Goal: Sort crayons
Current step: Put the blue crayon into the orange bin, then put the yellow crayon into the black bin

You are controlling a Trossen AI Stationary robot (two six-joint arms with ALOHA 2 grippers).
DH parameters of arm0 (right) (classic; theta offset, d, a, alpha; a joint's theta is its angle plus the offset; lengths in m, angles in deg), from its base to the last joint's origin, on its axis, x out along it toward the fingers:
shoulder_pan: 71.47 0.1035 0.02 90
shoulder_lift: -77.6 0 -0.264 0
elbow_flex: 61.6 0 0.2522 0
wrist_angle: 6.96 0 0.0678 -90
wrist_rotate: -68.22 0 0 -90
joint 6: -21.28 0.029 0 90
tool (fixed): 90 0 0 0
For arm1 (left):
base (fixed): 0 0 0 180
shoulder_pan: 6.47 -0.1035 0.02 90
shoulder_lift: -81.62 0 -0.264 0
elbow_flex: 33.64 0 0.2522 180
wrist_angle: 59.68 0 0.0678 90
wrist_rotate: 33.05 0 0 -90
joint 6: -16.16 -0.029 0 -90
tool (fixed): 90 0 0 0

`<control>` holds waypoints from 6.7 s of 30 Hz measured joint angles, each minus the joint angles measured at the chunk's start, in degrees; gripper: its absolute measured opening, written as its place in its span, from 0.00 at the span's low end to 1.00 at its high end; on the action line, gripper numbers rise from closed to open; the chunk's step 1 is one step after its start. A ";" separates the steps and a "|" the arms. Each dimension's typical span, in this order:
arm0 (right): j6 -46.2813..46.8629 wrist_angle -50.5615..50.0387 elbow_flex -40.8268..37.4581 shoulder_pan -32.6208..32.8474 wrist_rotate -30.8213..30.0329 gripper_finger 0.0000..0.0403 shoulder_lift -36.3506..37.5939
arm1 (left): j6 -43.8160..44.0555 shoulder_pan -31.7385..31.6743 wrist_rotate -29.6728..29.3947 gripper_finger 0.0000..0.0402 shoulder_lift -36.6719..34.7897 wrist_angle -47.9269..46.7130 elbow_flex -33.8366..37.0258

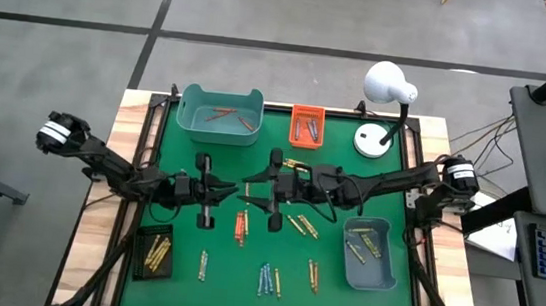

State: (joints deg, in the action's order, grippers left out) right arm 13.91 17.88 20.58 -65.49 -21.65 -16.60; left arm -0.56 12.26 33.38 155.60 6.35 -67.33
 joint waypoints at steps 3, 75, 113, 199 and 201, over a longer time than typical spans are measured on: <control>-1.21 0.31 0.79 -0.02 0.11 0.46 -0.54 | 0.28 -0.10 -1.31 0.00 0.57 0.52 0.08; 29.37 -67.30 13.80 -31.46 -20.71 0.39 -5.95 | 10.87 -0.66 -25.63 0.32 -0.11 -9.88 -0.09; 22.35 -75.37 13.73 -14.08 -19.65 0.36 7.72 | 82.09 -11.92 -11.20 0.32 32.84 -118.95 -47.01; 21.69 -61.82 1.14 -9.84 -19.50 0.35 7.72 | 122.25 29.50 35.58 0.00 -4.74 -135.00 -30.59; 21.69 -61.82 1.14 -9.84 -19.50 0.35 7.72 | 124.80 30.51 35.77 0.00 -3.49 -137.30 -30.59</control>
State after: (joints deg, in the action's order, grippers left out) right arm 35.61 -43.94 21.72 -75.32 -41.15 -8.88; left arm 124.24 42.77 69.14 152.11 -130.94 -97.92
